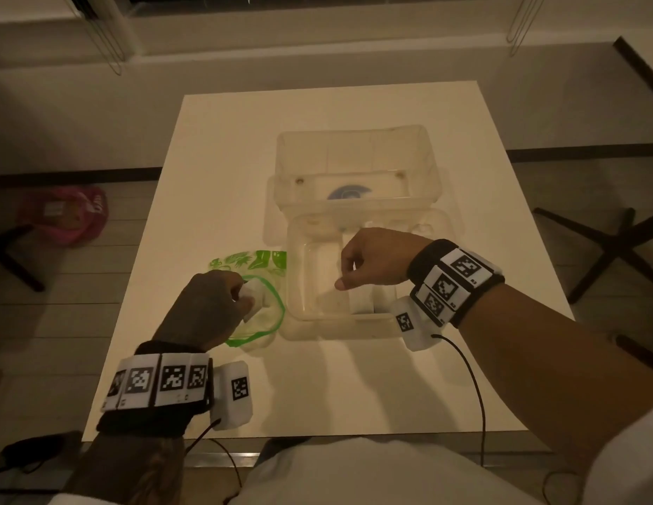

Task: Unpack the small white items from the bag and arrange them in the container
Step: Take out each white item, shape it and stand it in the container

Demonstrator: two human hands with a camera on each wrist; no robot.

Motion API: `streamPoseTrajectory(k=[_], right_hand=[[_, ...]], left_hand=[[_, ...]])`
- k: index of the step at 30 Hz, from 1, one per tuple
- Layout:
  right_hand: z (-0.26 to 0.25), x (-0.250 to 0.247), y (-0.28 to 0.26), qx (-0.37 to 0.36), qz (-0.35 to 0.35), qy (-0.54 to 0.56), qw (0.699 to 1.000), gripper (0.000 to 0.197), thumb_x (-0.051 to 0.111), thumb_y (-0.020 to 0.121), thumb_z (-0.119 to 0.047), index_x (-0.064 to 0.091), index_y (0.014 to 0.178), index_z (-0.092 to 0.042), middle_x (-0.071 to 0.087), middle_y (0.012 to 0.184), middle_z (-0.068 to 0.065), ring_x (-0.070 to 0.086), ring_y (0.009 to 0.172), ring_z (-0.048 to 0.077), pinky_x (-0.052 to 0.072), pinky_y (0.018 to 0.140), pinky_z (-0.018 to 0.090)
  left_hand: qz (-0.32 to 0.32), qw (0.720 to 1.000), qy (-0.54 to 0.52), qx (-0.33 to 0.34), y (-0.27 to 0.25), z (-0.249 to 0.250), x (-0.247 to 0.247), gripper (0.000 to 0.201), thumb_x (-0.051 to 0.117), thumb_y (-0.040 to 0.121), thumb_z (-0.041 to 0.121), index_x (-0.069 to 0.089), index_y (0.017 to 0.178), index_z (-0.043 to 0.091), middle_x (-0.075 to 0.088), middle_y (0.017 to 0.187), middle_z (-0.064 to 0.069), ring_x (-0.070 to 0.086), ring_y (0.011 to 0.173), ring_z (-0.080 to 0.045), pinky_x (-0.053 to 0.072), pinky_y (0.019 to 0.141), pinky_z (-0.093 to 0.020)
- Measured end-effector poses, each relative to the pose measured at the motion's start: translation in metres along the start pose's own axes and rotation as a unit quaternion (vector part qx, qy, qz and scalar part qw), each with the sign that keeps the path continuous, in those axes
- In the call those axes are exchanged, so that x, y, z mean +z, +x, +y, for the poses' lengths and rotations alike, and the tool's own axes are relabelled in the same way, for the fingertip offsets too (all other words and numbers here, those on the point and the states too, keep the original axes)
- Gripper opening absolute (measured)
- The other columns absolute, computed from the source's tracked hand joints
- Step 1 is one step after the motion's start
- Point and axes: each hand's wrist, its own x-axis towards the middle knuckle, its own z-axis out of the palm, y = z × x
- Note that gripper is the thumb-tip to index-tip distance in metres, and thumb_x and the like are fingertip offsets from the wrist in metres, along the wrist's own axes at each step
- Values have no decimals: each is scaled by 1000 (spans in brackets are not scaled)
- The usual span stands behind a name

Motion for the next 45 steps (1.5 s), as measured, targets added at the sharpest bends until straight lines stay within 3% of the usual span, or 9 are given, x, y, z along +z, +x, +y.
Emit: streamPoseTrajectory(k=[10, 14, 17, 21, 24, 31, 36, 40, 45], right_hand=[[-32, -22, -13, -101, 61, 108, 987, 30, 57, 91, -49, 61, 113, -29, 60, 96, -19, 55, 86, -2, 42, 75, 19], [-31, -25, -17, -101, 73, 126, 984, 19, 53, 96, -40, 64, 98, -25, 62, 84, -14, 57, 77, 1, 42, 69, 20], [-26, -27, -20, -106, 100, 174, 974, 16, 56, 97, -24, 65, 84, -19, 64, 70, -9, 58, 62, 1, 44, 58, 17], [-21, -30, -22, -94, 162, 217, 958, 16, 55, 97, -22, 65, 86, -16, 69, 76, 3, 65, 60, 11, 52, 55, 30], [-19, -33, -23, -86, 197, 246, 945, 16, 54, 98, -20, 63, 86, -14, 69, 76, 7, 65, 56, 11, 51, 52, 29], [-19, -33, -21, -68, 249, 262, 930, 16, 55, 98, -20, 62, 87, -13, 69, 76, 7, 63, 51, 10, 54, 51, 28], [-18, -32, -22, -92, 232, 252, 935, 16, 57, 96, -19, 68, 89, -9, 71, 88, 9, 63, 60, 11, 53, 56, 26], [-18, -34, -24, -92, 233, 222, 942, 17, 59, 95, -19, 70, 87, -10, 69, 85, 8, 57, 64, 11, 53, 64, 31], [-17, -40, -31, -115, 222, 227, 941, 13, 60, 94, -16, 70, 87, -14, 68, 80, 7, 56, 62, 11, 51, 62, 24]], left_hand=[[-30, 980, -162, 109, 12, 50, -24, 12, 58, 95, 27, 62, 85, 20, 65, 75, 8, 61, 67, -8, 47, 58, -24], [-79, 961, -228, 136, 21, 65, -20, 15, 61, 92, 25, 66, 90, 12, 71, 78, 1, 61, 62, 0, 45, 62, -24], [-90, 950, -270, 127, 22, 73, -17, 15, 60, 93, 27, 65, 94, 13, 73, 81, 0, 68, 75, -13, 55, 68, -37], [0, 911, -409, 61, 15, 92, -5, 23, 66, 90, 22, 55, 108, 14, 75, 83, -3, 72, 76, -17, 60, 65, -35], [70, 860, -505, 9, 9, 104, 8, 30, 75, 82, 19, 55, 103, 10, 74, 81, -10, 73, 74, -22, 59, 64, -38], [162, 842, -515, 15, 6, 118, 20, 14, 73, 84, 19, 63, 88, 10, 72, 82, -9, 73, 74, -15, 59, 58, -30], [56, 841, -537, 15, 4, 119, 10, 13, 58, 95, 30, 68, 94, 22, 74, 89, 0, 72, 82, -12, 58, 62, -27], [-1, 810, -586, -17, 9, 116, 3, 25, 47, 101, 29, 66, 101, 13, 73, 98, -12, 73, 84, -22, 51, 61, -29], [-8, 878, -471, 87, 10, 106, -2, 23, 61, 93, 27, 72, 102, 9, 76, 93, -3, 73, 82, -15, 55, 66, -33]])
